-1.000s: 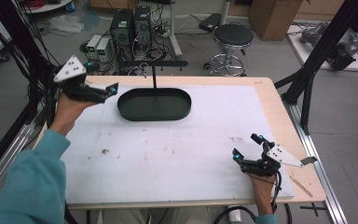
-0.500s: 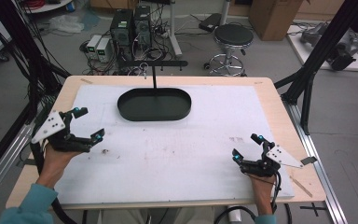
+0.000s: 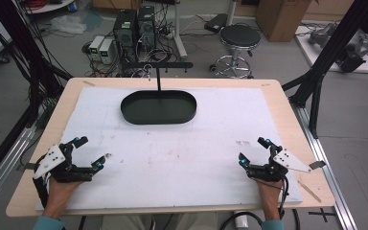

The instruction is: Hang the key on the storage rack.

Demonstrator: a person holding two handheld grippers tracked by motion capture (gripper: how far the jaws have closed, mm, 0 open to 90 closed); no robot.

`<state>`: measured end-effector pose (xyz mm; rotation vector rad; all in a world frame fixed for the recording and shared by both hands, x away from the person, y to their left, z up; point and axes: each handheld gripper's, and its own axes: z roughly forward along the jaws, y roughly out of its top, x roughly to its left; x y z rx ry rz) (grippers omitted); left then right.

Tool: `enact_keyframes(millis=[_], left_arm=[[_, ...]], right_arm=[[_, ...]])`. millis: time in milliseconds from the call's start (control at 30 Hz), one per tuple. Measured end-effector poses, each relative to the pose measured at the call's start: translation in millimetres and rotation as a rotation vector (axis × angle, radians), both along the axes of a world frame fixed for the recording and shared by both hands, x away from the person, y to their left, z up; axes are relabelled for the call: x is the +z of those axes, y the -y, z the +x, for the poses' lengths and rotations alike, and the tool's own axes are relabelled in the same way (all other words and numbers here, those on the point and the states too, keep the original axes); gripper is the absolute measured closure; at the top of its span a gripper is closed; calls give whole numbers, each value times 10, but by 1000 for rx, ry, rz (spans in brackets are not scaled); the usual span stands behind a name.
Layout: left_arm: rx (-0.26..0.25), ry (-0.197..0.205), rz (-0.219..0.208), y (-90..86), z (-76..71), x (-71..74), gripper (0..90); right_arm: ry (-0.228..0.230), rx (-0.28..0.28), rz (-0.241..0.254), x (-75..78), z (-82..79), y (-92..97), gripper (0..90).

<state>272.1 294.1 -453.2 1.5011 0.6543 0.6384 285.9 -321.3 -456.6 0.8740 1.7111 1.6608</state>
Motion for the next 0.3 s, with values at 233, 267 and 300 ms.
enact_keyframes(millis=[233,267,300], left_arm=[[15,9,-22,-14,-5,-34,17],[17,19,-20,-8,-13,-36,17],[19,28,-16,-8,-25,-38,17]], right_arm=[[11,4,-9,-1,0,-2,26],[12,4,-10,-1,1,-1,26],[6,6,-7,-1,-3,-3,26]])
